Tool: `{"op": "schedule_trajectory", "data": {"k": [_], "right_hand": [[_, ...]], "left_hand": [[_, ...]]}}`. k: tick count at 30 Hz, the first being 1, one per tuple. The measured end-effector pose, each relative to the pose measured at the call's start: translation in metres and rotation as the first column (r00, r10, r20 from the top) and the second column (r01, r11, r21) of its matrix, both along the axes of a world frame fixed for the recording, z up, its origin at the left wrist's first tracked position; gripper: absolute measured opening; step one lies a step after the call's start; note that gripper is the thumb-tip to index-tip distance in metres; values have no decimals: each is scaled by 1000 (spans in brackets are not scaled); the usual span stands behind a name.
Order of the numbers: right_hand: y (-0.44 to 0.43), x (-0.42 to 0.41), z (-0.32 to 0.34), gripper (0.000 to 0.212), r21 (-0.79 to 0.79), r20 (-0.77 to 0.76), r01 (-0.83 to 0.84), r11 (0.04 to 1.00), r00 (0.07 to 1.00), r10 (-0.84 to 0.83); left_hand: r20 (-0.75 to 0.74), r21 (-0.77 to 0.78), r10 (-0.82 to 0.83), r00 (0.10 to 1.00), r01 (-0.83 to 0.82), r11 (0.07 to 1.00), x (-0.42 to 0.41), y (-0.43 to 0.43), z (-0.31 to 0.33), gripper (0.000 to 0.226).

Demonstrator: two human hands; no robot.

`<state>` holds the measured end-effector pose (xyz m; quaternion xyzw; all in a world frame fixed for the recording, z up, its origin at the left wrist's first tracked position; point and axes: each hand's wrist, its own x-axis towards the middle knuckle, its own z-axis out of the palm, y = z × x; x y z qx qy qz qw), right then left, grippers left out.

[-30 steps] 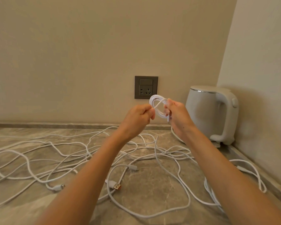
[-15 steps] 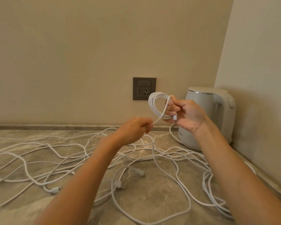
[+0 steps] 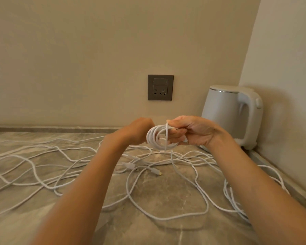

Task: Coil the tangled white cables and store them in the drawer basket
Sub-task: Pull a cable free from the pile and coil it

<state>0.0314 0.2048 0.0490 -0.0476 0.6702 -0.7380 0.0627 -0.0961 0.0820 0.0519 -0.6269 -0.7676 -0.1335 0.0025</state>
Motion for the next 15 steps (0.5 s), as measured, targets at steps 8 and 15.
{"op": "schedule_trajectory", "data": {"k": [8, 15], "right_hand": [[-13, -11, -9, 34, 139, 187, 59, 989, 979, -84], [-21, -18, -9, 31, 278, 252, 357, 892, 869, -426]], "left_hand": [[60, 88, 105, 993, -110, 990, -5, 0, 4, 22], [89, 211, 161, 983, -176, 961, 3, 5, 4, 31]]}}
